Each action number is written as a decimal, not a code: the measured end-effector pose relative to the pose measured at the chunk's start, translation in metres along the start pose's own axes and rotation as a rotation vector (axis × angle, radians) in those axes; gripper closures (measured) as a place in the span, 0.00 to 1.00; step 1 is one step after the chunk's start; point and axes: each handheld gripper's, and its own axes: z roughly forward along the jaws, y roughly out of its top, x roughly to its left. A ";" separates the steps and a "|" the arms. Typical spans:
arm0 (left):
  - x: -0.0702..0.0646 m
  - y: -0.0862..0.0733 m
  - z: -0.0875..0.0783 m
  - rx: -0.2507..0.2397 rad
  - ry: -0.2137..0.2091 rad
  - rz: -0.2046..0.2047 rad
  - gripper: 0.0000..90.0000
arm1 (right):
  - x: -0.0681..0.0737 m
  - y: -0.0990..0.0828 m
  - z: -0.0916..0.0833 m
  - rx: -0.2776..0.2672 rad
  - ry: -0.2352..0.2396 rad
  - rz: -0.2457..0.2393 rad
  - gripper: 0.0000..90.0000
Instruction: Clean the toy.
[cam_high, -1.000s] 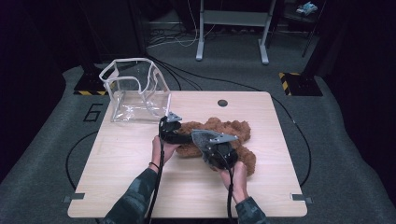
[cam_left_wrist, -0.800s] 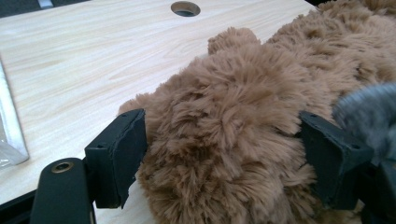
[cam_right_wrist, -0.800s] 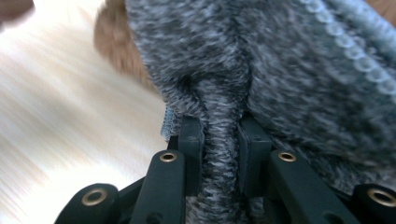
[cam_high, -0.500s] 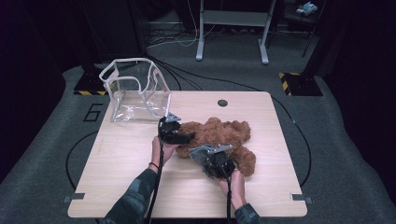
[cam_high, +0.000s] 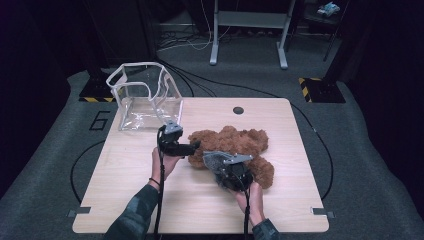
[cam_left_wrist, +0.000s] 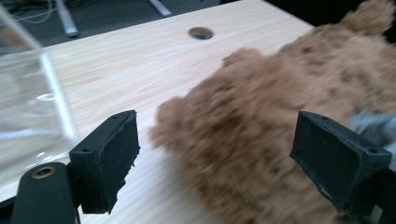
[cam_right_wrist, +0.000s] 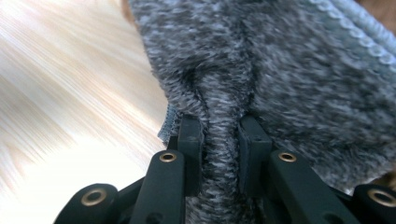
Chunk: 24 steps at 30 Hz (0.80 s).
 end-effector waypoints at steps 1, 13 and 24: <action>0.003 -0.003 -0.001 0.002 0.009 -0.003 0.16 | 0.000 0.000 0.000 0.000 0.000 0.000 0.83; 0.037 -0.045 0.005 0.078 0.069 -0.104 0.16 | 0.016 0.050 0.006 -0.107 0.000 -0.043 0.83; 0.035 -0.047 0.009 0.094 0.044 -0.117 0.16 | 0.031 0.025 0.039 0.042 0.054 -0.050 0.83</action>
